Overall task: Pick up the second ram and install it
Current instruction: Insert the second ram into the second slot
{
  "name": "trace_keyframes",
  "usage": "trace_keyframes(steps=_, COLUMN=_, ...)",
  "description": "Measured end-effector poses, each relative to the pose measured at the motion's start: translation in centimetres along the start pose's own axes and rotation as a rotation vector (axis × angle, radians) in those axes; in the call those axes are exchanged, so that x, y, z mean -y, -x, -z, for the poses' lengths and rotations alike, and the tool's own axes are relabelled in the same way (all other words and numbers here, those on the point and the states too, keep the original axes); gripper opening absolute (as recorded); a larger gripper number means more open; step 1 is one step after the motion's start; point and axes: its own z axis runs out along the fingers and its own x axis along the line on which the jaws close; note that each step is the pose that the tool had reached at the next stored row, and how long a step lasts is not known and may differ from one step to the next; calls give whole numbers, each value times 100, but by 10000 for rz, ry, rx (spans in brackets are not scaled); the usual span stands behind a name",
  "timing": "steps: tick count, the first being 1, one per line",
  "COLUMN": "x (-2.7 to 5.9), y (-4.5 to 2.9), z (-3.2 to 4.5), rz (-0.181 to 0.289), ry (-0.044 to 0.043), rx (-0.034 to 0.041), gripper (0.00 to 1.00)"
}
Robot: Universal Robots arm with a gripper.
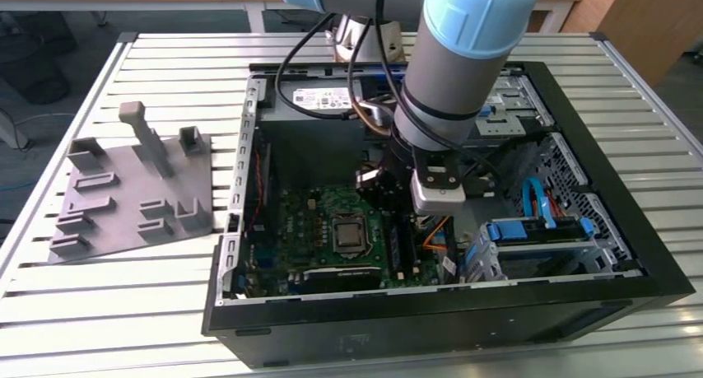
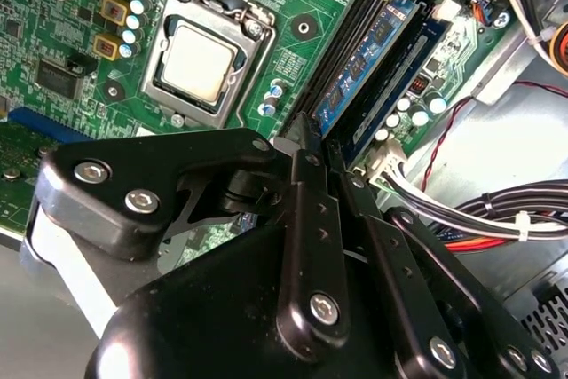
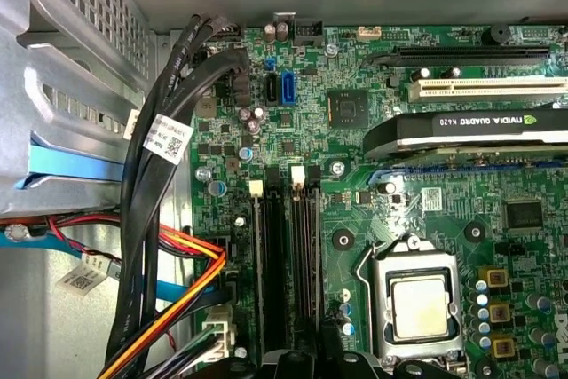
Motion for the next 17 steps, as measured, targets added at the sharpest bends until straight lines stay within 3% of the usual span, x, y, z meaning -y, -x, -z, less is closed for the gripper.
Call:
trace_keyframes(steps=10, x=-1, y=-14, z=-5, rz=-114, ry=-10, rx=2, gripper=14)
trace_keyframes(steps=17, x=-6, y=-15, z=-9, rz=53, ry=47, rx=-4, gripper=14)
